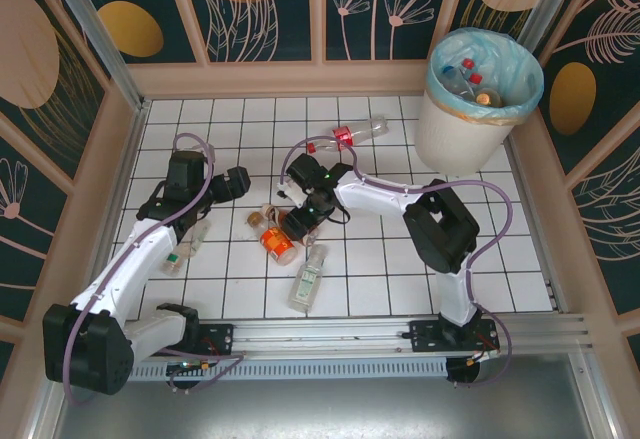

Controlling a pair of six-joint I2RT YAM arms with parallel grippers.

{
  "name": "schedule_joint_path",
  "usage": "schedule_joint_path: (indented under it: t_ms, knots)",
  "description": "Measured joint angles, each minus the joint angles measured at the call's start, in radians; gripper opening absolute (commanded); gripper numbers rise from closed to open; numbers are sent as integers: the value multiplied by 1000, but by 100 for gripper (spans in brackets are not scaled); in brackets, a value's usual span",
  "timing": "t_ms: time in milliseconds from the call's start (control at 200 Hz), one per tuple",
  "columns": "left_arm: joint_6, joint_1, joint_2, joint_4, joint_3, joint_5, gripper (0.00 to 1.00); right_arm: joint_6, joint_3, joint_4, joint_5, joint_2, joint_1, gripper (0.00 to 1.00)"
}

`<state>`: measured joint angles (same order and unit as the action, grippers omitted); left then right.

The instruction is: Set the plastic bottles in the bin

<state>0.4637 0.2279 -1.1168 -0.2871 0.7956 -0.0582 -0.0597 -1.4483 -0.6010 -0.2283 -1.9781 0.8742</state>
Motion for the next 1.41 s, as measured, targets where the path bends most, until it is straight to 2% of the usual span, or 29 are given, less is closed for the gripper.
schedule_joint_path:
  t_ms: [796, 926, 1076, 1231, 1406]
  knots:
    - [-8, 0, 21, 15, -16, -13, 93, 0, -9, 1, -5, -38, 0, 75]
    - [-8, 0, 21, 15, -16, -13, 93, 6, -9, 1, -6, -39, 0, 71]
    - [-7, 0, 23, 15, -16, -13, 92, 14, -11, 1, -8, -39, -2, 60]
    - [-7, 0, 26, 14, -14, -13, 89, 18, -11, -2, -6, -33, -12, 58]
    - [-6, 0, 26, 15, 65, -14, 85, 22, -14, -15, 34, 67, -66, 50]
